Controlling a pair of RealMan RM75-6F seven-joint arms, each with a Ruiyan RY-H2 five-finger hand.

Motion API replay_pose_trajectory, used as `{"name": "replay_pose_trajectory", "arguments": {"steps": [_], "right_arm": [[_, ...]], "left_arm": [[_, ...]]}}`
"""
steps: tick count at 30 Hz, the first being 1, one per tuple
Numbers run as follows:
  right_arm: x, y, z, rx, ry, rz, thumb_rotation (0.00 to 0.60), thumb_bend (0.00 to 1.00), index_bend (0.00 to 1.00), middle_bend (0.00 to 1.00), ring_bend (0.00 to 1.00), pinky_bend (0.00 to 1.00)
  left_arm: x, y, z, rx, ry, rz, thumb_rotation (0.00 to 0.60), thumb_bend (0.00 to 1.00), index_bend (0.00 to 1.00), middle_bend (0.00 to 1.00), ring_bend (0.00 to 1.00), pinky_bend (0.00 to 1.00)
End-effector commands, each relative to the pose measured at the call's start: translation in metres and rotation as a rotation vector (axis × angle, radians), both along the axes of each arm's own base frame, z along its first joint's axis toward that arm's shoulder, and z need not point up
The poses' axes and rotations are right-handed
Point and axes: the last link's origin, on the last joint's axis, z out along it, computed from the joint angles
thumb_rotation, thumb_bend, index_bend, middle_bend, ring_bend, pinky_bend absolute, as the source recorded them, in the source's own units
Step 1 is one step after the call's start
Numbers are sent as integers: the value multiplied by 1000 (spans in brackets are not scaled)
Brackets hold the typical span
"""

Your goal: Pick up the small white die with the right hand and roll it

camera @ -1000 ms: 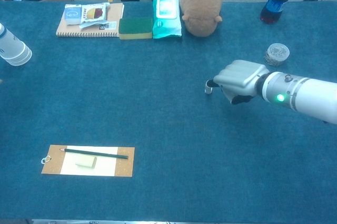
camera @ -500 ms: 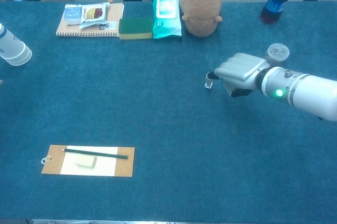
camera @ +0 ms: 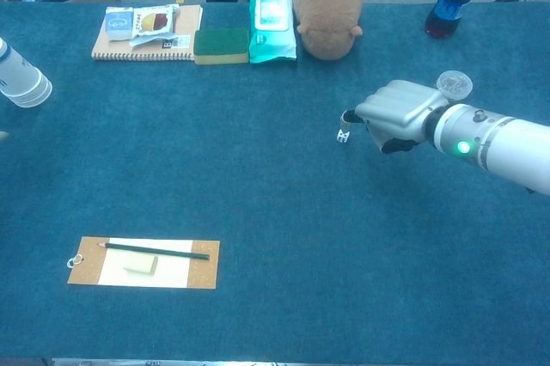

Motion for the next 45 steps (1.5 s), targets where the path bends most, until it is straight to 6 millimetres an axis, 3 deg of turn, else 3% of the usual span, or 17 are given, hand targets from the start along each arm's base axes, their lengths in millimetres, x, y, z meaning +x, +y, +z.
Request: {"name": "replay_pose_trajectory", "arguments": {"steps": [1,13,45], "right_arm": [[-2,3,4,-1,2,0,600,1000,243,1000,955,1000],[-12,11,8,12,35,-8,600,1000,243,1000,955,1000],[-15,-2,-6,14,15,-48,600,1000,243,1000,955,1000]], "left_arm": [[0,0,0,0,1,-1,600,50,10,0,0,107],[2,0,-1,-3,4,-3,600,50,10,0,0,107],[-3,0,-2,-8,-8,7,600,49,10,0,0,107]]}}
